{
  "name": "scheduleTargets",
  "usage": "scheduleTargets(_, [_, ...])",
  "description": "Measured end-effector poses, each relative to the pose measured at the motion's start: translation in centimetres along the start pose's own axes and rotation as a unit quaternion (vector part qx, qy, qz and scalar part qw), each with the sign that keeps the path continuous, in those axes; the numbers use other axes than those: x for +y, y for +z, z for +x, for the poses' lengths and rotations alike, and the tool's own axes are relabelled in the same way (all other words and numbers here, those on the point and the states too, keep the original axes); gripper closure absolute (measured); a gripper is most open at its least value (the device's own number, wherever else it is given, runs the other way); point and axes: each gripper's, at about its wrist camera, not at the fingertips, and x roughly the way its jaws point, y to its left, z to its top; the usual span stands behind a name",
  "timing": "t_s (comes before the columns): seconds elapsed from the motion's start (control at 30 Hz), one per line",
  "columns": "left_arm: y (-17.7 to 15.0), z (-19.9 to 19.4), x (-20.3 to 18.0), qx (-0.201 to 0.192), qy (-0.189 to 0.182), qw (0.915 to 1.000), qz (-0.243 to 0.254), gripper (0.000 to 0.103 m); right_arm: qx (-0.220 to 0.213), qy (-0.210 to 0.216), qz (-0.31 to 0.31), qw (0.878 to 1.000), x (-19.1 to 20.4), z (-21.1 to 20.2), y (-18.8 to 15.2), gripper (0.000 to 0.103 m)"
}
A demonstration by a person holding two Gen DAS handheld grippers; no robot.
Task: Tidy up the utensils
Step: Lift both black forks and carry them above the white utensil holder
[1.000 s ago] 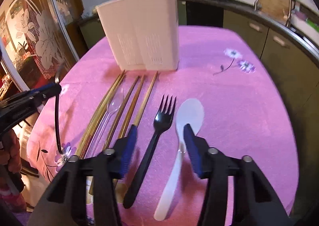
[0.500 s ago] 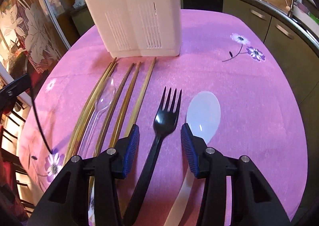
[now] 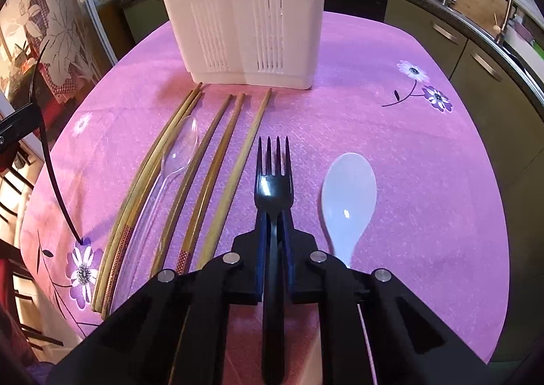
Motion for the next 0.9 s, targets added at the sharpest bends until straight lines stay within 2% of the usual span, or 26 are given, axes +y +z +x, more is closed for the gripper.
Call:
scheduleTargets(0.13, [0.1,-0.1,-0.1,0.0,0.001,1.0,0.003,0.082,-0.015,0.036,0.016,0.999,-0.6,-0.7,0.1,0.093])
scheduleTargets(0.3, [1.0,-0.8,-0.2,-0.011,-0.01,0.9999,0.003,0.082,-0.089,0.094,0.037,0.991,-1.5,-4.5,1.0,0.093])
scheduleTargets(0.4, [2.4,-1.6,-0.6,-0.025,-0.016,0.9995,0.012,0.082,-0.14,0.114,0.046,0.983,-2.1,-7.3,1.9,0.093])
scheduleTargets(0.53, [5.0,-2.4,-0.9,-0.031,-0.037,0.9986,0.021,0.082,-0.181,0.119,0.05,0.975,-2.6,-9.9,3.0,0.093])
scheduleTargets(0.63, [5.7,-1.4,-0.5,-0.001,-0.038,0.9991,0.017,0.082,-0.191,0.123,0.048,0.973,-2.6,-11.0,3.4,0.093])
scheduleTargets(0.77, [3.9,3.0,0.1,0.062,0.016,0.9979,0.008,0.073,-0.188,0.131,0.054,0.972,-3.0,-11.1,2.9,0.093])
scheduleTargets(0.9, [1.8,7.0,0.8,0.108,0.056,0.9924,-0.016,0.073,-0.183,0.135,0.058,0.972,-3.3,-10.4,2.5,0.093])
